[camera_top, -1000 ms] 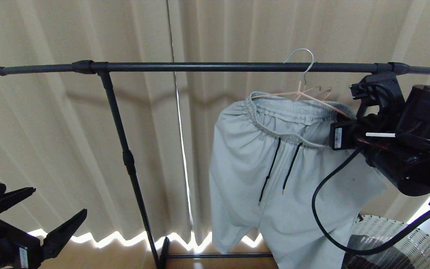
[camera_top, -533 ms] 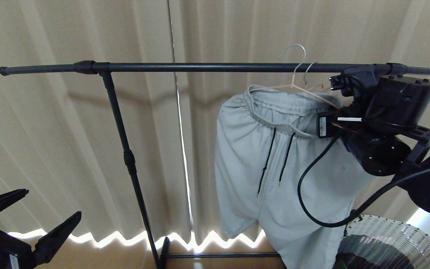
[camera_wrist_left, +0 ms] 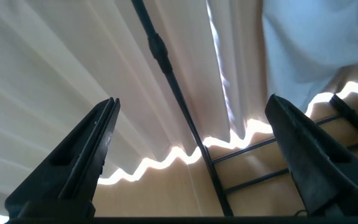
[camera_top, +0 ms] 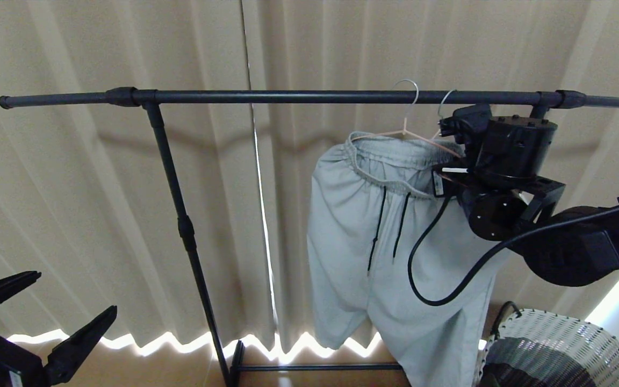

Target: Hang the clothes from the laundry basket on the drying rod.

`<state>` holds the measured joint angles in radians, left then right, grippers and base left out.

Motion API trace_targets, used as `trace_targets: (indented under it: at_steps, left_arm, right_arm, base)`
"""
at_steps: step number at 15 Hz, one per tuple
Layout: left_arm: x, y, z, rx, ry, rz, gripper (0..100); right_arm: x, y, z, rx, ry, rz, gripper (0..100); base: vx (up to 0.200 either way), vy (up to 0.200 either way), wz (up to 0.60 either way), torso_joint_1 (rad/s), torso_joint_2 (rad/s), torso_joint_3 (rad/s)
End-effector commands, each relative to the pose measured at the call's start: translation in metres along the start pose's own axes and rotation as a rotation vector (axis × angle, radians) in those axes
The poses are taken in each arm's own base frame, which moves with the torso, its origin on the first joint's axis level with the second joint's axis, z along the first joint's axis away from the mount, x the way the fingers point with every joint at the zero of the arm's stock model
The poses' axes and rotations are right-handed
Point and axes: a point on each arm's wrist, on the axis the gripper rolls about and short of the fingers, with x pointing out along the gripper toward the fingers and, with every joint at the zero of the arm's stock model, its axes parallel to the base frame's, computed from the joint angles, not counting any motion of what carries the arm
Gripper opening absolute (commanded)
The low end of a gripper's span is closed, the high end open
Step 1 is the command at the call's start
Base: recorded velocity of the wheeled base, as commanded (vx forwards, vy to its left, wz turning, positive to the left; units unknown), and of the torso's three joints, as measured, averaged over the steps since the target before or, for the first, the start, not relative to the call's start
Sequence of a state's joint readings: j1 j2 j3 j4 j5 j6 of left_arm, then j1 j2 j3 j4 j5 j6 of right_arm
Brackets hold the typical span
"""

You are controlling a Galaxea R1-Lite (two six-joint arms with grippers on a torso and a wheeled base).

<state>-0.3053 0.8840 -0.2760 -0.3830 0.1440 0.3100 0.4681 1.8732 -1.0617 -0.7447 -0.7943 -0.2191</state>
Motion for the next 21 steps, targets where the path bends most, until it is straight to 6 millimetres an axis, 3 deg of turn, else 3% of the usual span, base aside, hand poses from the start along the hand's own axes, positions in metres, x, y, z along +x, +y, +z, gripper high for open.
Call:
trace_targets:
  at_steps: [1, 9, 16, 17, 21]
  left_arm:
    - [0.0, -0.001, 0.0, 0.001, -0.005, -0.011, 100]
    - [0.0, -0.002, 0.0, 0.005, -0.005, -0.019, 100]
    - [-0.003, -0.003, -0.004, 0.003, -0.005, -0.019, 100]
    - [-0.004, -0.003, -0.004, 0.003, -0.008, -0.018, 100]
    - [-0.006, -0.002, -0.003, -0.001, -0.017, -0.012, 100]
  right_arm:
    - [0.004, 0.006, -0.005, -0.012, 0.011, 0.003, 0]
    - [0.0, 0.024, -0.003, -0.025, 0.004, 0.051, 0]
    - [-0.002, 0.027, -0.006, -0.047, 0.023, 0.069, 0]
    - [-0.005, 0.031, -0.006, -0.05, 0.021, 0.081, 100]
    - [-0.018, 0.04, 0.001, -0.025, -0.027, 0.218, 100]
  base:
    - [0.0, 0.0, 0.0, 0.0, 0.0, 0.0]
    - [0.0, 0.0, 0.0, 0.0, 0.0, 0.0]
    - [0.0, 0.0, 0.0, 0.0, 0.0, 0.0]
    - [0.0, 0.0, 0.0, 0.0, 0.0, 0.0]
    - [0.0, 0.0, 0.0, 0.0, 0.0, 0.0]
